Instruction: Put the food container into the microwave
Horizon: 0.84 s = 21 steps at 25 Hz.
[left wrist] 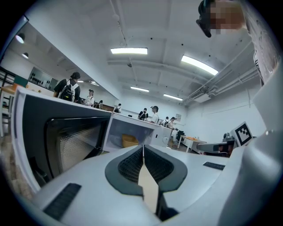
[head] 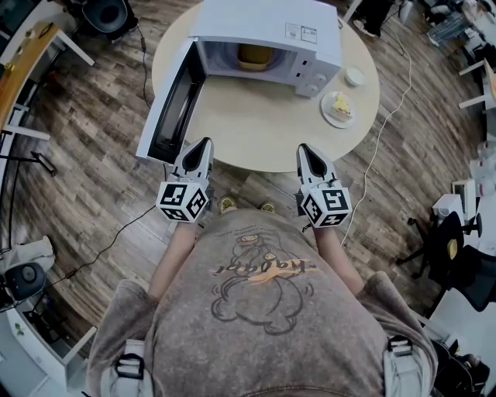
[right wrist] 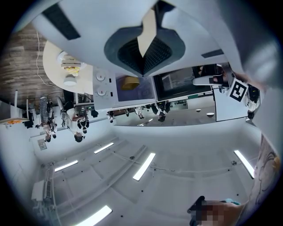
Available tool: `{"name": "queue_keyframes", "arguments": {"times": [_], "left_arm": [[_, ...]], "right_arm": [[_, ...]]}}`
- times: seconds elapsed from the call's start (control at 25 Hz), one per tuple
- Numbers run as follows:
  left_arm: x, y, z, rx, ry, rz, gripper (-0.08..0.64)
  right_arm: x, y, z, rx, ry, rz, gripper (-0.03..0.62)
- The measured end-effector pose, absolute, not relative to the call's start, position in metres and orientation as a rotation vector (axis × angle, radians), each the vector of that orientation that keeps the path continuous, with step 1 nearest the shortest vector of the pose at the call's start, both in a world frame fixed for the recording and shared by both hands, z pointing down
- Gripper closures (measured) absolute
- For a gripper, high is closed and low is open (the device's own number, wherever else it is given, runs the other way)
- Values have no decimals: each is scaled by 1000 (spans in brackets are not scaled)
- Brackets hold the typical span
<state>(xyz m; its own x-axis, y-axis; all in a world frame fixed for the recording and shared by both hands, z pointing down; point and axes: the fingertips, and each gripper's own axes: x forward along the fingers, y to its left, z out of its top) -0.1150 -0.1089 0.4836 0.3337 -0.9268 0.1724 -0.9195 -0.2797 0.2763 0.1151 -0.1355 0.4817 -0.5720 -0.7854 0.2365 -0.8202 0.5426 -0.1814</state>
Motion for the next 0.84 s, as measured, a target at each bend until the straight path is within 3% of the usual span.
{"name": "queue_keyframes", "arguments": {"times": [0.84], "left_arm": [[-113,-103,489,2248,-1626,-43,523]], "right_arm": [[112,-133,487,1385,-2625,450,592]]}}
